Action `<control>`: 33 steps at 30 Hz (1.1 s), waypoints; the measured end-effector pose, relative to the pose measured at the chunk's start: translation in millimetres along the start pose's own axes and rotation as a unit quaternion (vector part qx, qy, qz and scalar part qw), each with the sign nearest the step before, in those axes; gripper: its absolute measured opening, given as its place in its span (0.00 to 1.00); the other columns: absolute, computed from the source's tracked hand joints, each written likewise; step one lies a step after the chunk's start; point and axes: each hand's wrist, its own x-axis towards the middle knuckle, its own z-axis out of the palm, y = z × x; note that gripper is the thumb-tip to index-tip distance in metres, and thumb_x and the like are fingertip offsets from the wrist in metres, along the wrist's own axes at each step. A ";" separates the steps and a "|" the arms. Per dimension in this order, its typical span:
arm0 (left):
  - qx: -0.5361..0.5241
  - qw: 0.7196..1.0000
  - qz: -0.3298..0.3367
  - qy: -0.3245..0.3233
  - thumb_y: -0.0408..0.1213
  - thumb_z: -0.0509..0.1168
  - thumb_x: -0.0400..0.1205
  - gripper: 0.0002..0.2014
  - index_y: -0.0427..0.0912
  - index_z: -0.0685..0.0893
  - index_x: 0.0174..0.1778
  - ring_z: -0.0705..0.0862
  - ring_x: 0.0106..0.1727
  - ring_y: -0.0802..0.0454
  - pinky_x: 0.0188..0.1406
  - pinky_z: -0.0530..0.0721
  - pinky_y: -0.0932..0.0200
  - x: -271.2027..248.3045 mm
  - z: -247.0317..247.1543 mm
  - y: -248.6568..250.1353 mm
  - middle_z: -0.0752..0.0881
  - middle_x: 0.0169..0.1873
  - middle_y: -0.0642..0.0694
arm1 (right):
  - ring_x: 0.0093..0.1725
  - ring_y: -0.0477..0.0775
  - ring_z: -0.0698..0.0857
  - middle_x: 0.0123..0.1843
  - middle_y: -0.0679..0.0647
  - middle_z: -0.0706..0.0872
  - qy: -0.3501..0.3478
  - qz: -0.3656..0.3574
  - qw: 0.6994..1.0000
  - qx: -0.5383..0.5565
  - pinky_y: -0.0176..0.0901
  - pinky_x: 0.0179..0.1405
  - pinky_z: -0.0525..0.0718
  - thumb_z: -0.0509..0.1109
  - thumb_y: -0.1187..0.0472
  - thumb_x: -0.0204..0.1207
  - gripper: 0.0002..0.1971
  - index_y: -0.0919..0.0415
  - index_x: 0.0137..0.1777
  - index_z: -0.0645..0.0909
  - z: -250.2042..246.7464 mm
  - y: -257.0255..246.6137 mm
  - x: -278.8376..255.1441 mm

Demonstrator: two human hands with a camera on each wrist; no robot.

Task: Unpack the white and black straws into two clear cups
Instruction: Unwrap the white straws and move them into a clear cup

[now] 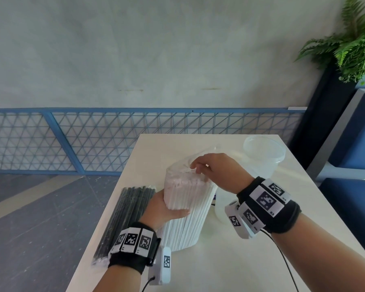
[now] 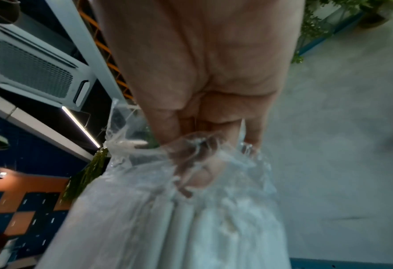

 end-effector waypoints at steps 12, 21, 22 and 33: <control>0.036 0.999 0.003 -0.028 0.33 0.82 0.62 0.25 0.50 0.81 0.51 0.85 0.52 0.61 0.44 0.81 0.71 15.3 4.5 10.8 0.87 0.47 0.56 | 0.42 0.38 0.78 0.46 0.41 0.82 -0.110 -0.084 0.988 -0.067 0.40 0.68 0.63 0.65 0.60 0.77 0.06 0.52 0.51 0.82 -15.5 9.5 2.9; 0.147 0.983 0.009 -0.111 0.38 0.81 0.63 0.32 0.51 0.76 0.61 0.81 0.56 0.60 0.55 0.76 0.67 16.6 8.5 13.7 0.83 0.51 0.59 | 0.57 0.46 0.79 0.63 0.52 0.81 -0.133 -0.109 0.984 -0.037 0.26 0.55 0.70 0.73 0.63 0.70 0.22 0.57 0.65 0.79 -0.5 11.9 4.6; 0.154 0.981 0.009 -0.118 0.38 0.81 0.64 0.32 0.50 0.76 0.62 0.80 0.54 0.62 0.52 0.75 0.73 15.8 9.1 13.1 0.82 0.50 0.61 | 0.53 0.45 0.77 0.62 0.53 0.81 -0.138 -0.103 0.984 -0.047 0.24 0.49 0.69 0.73 0.63 0.70 0.21 0.57 0.64 0.79 -1.4 12.0 4.3; 0.045 0.996 0.017 -0.069 0.42 0.83 0.58 0.31 0.60 0.79 0.56 0.82 0.57 0.67 0.57 0.77 0.69 12.1 18.1 4.7 0.87 0.51 0.60 | 0.58 0.51 0.82 0.60 0.50 0.84 -0.162 -0.092 0.974 -0.127 0.44 0.58 0.81 0.69 0.52 0.71 0.21 0.53 0.65 0.76 23.6 21.7 7.8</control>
